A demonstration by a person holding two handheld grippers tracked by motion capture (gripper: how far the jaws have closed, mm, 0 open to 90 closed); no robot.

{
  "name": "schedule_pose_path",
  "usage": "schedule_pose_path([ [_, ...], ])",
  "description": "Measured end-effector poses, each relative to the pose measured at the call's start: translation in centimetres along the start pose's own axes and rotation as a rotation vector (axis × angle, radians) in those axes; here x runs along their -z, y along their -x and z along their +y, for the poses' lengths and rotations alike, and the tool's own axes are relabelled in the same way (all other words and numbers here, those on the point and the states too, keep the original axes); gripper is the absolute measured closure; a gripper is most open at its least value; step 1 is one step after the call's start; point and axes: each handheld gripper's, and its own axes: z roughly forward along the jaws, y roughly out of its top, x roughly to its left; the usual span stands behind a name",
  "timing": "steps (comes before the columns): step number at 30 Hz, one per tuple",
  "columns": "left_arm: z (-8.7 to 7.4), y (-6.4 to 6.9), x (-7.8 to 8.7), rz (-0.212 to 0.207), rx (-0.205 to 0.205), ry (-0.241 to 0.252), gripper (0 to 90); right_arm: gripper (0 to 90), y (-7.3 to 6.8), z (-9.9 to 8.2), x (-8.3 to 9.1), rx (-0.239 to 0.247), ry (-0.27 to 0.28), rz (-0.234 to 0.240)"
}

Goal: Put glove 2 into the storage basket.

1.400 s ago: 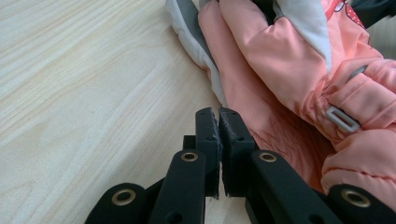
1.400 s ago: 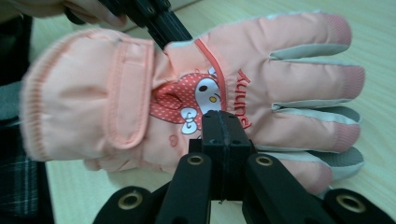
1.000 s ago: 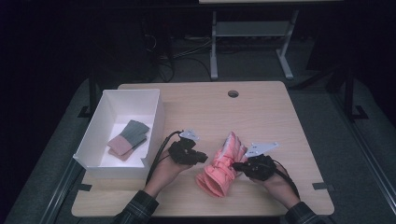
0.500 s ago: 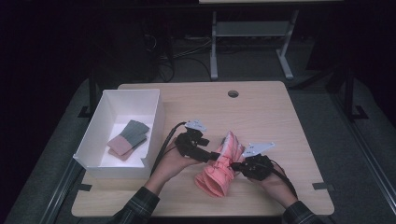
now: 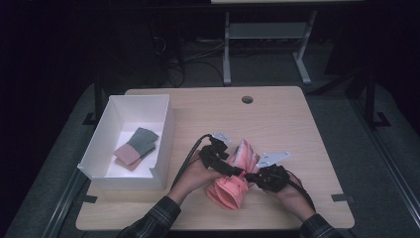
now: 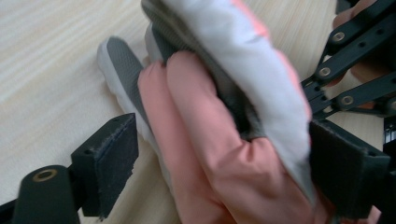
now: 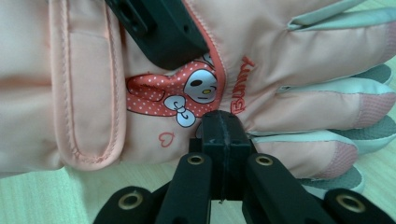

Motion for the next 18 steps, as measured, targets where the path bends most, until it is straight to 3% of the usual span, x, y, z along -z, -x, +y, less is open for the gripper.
schedule_pose_path([
  [7,-0.9,-1.3,-1.0,-0.061,0.068,-0.033,12.7,90.0,-0.1,0.0,-0.3,0.014,-0.018,-0.011],
  [12,-1.0,-1.3,-1.6,-0.077,0.068,-0.067,12.8,90.0,-0.2,-0.1,-0.4,0.022,-0.025,-0.015],
  [18,-1.1,-1.3,-2.2,-0.114,0.100,-0.102,13.3,90.0,-0.3,-0.1,-0.6,0.023,-0.027,-0.020],
])
